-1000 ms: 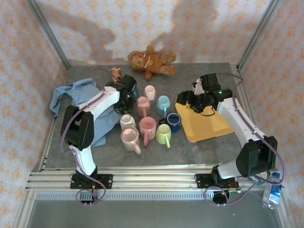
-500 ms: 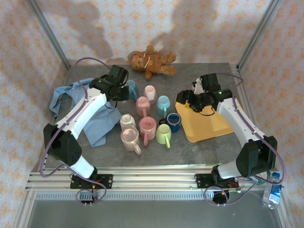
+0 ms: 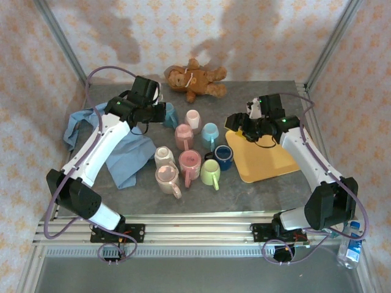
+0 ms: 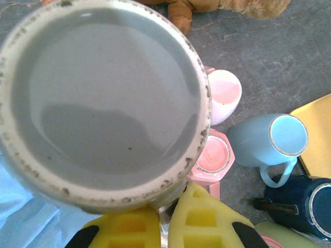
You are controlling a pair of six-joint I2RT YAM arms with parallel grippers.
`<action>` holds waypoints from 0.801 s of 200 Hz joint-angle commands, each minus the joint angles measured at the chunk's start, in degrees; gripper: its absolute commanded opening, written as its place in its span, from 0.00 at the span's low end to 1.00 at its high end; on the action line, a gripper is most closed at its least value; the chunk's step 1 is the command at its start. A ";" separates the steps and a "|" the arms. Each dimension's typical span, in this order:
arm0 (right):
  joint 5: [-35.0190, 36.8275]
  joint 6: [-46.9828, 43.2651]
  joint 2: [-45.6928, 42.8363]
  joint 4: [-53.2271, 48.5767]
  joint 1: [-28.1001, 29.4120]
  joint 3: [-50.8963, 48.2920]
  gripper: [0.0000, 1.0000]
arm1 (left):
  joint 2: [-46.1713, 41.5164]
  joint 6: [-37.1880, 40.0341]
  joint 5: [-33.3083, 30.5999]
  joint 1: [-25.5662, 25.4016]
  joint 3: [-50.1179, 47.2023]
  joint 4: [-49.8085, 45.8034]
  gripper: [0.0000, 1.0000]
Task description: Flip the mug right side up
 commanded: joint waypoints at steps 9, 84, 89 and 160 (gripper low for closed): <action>-0.37 -0.02 -1.43 0.35 0.20 -0.01 0.69 | -1.66 0.94 -0.14 -0.12 0.31 4.13 0.00; -5.00 3.23 -1.92 3.63 0.22 -0.03 0.67 | -5.86 -3.20 11.25 -0.12 -4.95 17.94 0.00; -5.70 4.47 -2.09 4.47 0.29 -0.16 0.66 | -6.18 -3.59 11.91 -0.12 -5.48 19.04 0.00; -11.31 40.15 -4.35 32.50 1.45 -4.74 0.58 | -12.06 -9.22 17.90 -0.12 -12.80 43.82 0.00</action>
